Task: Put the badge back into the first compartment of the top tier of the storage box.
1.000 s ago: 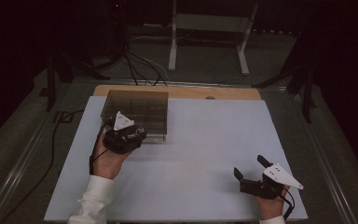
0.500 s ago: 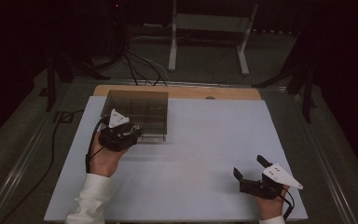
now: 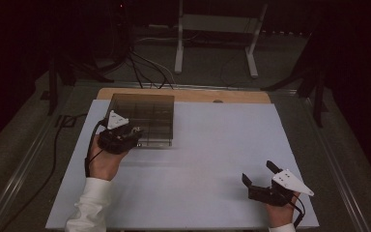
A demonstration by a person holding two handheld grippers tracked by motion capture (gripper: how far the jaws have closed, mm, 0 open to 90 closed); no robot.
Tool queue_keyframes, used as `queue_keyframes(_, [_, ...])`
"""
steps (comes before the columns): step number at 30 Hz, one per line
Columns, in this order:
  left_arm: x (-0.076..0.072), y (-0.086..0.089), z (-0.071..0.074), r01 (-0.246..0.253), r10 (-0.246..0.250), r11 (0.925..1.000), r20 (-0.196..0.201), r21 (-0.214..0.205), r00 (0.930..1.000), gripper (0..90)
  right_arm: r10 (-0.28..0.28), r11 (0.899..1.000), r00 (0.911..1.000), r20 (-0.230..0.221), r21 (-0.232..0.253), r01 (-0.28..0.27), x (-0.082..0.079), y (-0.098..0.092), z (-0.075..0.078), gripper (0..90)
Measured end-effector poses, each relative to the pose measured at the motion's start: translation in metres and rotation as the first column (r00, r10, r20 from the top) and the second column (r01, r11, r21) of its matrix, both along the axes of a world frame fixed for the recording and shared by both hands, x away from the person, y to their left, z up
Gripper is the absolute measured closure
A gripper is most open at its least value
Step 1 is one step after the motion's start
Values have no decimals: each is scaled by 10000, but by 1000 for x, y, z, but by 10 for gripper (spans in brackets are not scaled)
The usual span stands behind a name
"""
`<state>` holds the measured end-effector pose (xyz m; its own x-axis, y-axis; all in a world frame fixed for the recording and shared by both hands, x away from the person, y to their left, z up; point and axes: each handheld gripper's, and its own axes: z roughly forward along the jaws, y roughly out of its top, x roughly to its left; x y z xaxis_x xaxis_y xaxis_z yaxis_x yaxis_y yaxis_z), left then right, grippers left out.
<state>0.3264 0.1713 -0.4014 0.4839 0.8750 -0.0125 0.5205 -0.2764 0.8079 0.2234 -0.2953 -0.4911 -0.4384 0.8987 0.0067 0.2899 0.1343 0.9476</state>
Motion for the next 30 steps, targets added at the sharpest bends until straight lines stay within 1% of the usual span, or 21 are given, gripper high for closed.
queue_keyframes(7, [2, 4, 0, -115, 115, 9999, -8, 10, 9999, 591, -9, 10000, 10000, -4, -18, 9, 0, 0, 0, 0])
queue_keyframes(30, [7, 10, 1, -345, 344, 9994, 27, 81, 9994, 591, -23, 10000, 10000, -1, -21, 23, 0, 0, 0, 0])
